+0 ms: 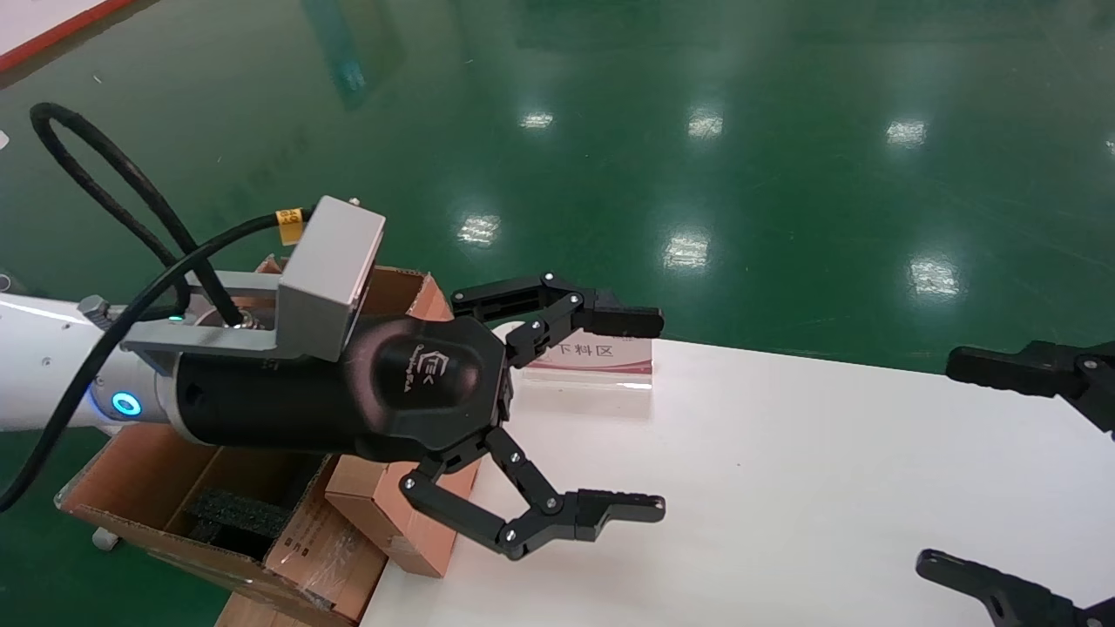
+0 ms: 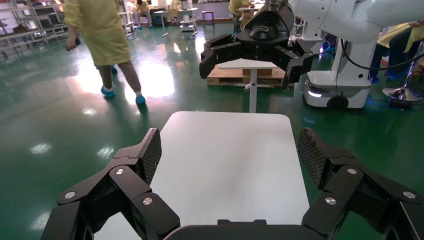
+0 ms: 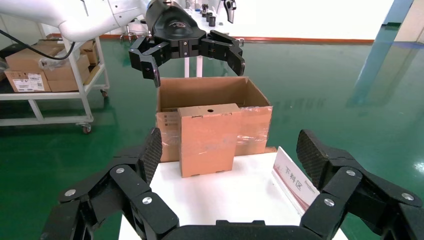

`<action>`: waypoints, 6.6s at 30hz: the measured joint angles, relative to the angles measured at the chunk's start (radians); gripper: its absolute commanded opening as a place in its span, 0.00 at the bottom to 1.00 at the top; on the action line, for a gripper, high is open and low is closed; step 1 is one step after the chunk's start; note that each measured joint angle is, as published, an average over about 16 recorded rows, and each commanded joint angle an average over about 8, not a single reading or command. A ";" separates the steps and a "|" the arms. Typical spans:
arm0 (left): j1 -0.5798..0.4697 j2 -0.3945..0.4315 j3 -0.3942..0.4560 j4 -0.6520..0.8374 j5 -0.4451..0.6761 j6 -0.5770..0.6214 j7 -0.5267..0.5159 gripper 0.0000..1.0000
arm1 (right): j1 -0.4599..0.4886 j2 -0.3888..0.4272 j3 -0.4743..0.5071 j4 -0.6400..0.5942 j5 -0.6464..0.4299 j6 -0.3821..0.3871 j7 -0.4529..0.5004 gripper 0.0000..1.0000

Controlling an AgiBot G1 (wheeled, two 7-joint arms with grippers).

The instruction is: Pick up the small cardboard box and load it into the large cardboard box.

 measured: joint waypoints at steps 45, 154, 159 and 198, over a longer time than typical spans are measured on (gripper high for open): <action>-0.777 0.083 0.741 -0.039 0.712 0.097 -0.523 1.00 | 0.001 0.001 -0.003 -0.001 0.002 0.000 -0.002 1.00; -1.044 0.113 1.315 0.017 0.810 0.042 -1.104 0.00 | 0.002 0.003 -0.007 -0.001 0.005 0.003 -0.004 0.79; -1.056 0.114 1.305 0.021 0.799 0.040 -1.097 0.00 | 0.002 0.003 -0.007 -0.001 0.005 0.003 -0.004 1.00; -1.515 0.256 1.232 1.017 0.923 0.067 -0.311 0.00 | 0.003 0.003 -0.009 -0.002 0.006 0.003 -0.005 1.00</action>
